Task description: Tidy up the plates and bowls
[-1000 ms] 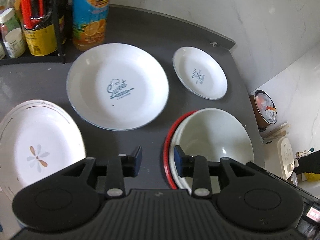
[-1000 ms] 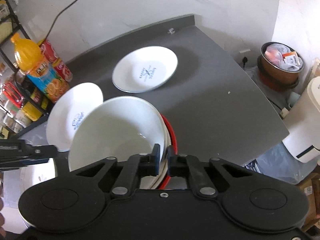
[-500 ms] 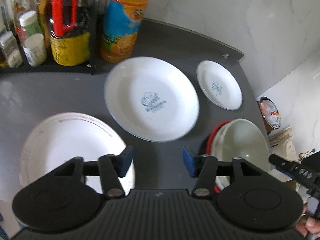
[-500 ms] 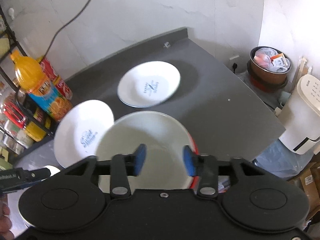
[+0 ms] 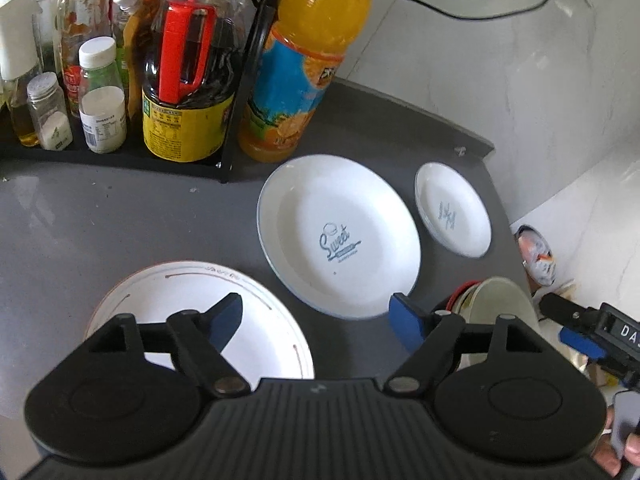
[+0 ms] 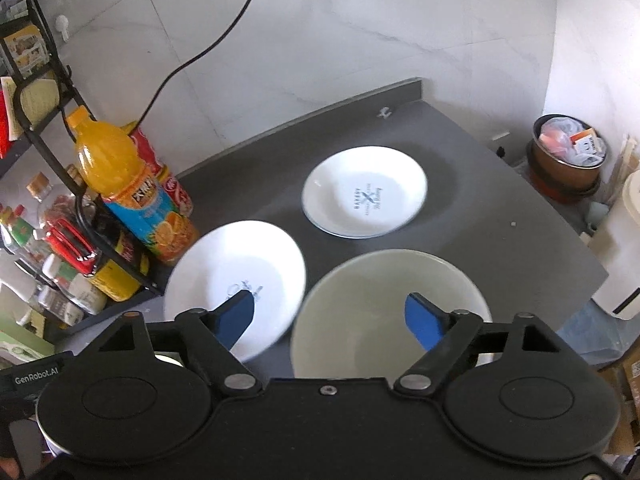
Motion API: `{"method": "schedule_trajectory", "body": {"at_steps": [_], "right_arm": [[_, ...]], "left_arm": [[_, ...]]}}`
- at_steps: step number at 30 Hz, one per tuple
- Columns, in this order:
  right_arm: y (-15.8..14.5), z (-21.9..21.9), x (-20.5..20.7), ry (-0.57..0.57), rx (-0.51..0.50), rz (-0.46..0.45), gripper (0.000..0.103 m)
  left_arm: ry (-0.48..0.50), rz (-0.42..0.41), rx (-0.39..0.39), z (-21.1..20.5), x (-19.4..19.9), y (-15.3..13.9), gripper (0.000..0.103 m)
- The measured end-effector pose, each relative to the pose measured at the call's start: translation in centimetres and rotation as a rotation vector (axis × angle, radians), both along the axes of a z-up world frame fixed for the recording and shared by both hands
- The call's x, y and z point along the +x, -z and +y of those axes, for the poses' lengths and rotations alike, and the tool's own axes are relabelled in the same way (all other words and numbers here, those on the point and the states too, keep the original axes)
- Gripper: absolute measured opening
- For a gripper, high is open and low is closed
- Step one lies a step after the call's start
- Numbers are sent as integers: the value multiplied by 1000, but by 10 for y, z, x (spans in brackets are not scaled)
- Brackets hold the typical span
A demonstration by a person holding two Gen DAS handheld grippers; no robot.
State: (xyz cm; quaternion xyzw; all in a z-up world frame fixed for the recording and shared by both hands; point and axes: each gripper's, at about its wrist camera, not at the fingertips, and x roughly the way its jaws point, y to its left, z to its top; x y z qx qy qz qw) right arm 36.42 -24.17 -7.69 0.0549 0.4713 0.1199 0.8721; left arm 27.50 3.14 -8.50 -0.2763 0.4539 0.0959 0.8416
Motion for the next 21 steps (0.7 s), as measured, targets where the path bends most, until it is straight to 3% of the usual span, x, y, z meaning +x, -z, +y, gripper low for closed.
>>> {"method": "schedule_trajectory", "body": {"at_steps": [8,21], "right_arm": [[-3,18,28,-44,29,-3,99],[21,34,97,-146,31,44,97]], "left_arm": [[-56,2,-17,10,15,6,89],[-121,91,14,19,61,24,90]]}}
